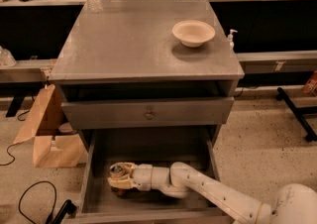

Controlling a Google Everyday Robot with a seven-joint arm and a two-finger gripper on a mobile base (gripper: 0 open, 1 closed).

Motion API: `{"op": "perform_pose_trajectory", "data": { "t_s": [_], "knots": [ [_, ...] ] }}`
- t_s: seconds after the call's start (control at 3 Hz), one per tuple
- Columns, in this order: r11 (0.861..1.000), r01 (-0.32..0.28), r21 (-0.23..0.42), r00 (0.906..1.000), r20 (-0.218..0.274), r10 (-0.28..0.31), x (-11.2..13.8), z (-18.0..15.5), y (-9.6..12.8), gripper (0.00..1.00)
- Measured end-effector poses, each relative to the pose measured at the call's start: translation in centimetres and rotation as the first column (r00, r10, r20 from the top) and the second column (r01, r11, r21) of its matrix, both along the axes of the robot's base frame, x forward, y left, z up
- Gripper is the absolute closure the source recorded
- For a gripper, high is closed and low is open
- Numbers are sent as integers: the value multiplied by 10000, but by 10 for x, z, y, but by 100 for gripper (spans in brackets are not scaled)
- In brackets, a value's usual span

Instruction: Place orange can into middle drawer

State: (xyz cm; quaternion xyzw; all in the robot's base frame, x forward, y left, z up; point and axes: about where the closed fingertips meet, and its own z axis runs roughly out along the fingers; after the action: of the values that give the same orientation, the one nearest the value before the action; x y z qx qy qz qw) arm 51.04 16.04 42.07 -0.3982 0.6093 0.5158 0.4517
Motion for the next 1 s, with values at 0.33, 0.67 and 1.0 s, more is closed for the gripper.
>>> {"op": "perform_pose_trajectory", "data": {
  "t_s": [0.33,0.67,1.0],
  "knots": [
    [10000,-30,19,10000,-7,30,-1,0,2,51],
    [10000,-62,34,10000,-10,62,-2,1,4,28],
    [9999,-109,56,9999,-15,109,-3,1,6,0]
  ]
}}
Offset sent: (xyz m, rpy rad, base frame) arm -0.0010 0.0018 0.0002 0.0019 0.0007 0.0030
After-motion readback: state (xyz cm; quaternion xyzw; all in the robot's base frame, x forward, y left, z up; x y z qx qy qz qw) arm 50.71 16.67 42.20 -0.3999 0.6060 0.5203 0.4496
